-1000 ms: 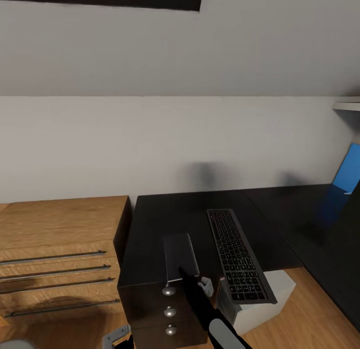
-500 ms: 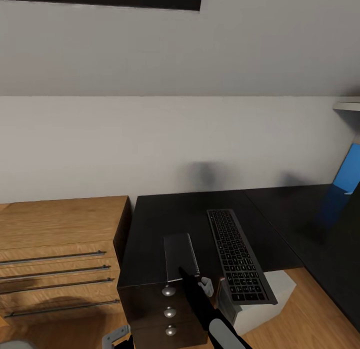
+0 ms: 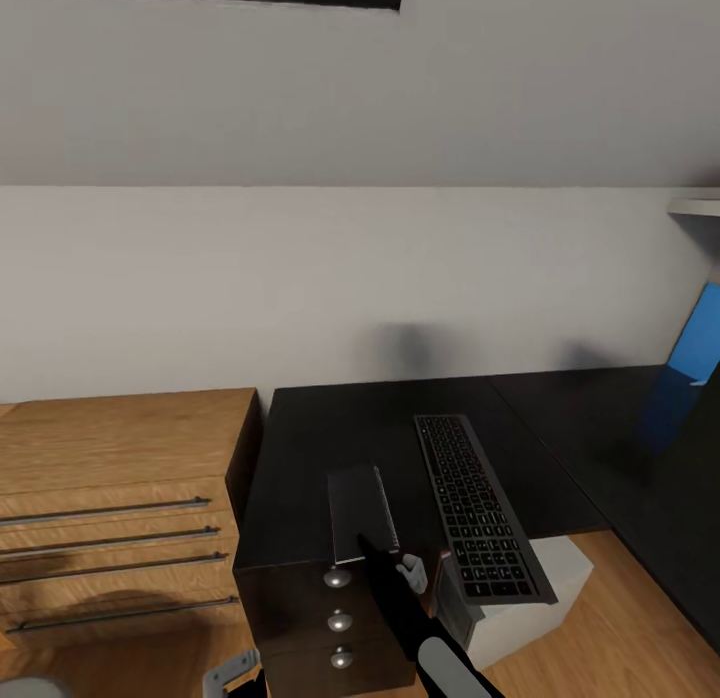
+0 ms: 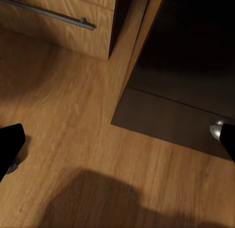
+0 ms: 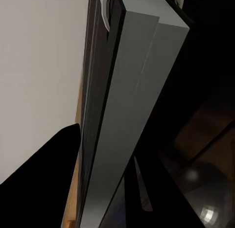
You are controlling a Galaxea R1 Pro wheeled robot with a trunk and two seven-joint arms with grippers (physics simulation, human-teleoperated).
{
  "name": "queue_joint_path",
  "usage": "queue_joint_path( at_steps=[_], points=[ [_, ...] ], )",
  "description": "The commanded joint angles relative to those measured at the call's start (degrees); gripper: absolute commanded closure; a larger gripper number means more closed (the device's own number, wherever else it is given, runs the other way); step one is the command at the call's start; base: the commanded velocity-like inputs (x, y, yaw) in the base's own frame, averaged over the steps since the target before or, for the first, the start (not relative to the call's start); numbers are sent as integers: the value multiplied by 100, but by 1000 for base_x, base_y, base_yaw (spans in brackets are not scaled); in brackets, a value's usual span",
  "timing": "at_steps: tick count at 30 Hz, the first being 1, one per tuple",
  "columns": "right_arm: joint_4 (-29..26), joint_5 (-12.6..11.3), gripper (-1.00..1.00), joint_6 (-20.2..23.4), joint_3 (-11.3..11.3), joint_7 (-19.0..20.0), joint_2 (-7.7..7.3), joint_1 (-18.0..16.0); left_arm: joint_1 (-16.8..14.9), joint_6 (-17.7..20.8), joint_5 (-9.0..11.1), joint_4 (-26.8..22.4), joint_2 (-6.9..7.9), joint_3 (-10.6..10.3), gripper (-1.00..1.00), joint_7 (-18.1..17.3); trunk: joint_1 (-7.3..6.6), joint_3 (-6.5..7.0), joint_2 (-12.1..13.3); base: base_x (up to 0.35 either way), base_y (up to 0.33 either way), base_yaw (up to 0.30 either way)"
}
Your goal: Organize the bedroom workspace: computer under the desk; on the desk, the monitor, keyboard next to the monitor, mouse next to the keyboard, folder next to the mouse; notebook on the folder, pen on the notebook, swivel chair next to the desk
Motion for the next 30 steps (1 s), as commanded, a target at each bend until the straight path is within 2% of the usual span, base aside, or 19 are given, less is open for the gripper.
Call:
queue_joint_path(
  at_steps=[1,3,30],
  points=[
    [5,-58,100,-40,32,22,-3,-8,-6,-39,57,0,6,-44,-100,40,22,-24,-45,0,0,0],
    [5,-58,100,-42,32,20,-3,-8,-6,-39,56,0,6,-44,-100,42,66,-60,-125,0,0,0],
    [5,-50,100,-56,32,3,-3,-7,-6,-39,54,0,6,-45,-100,17,66,-60,-125,0,0,0]
  ],
)
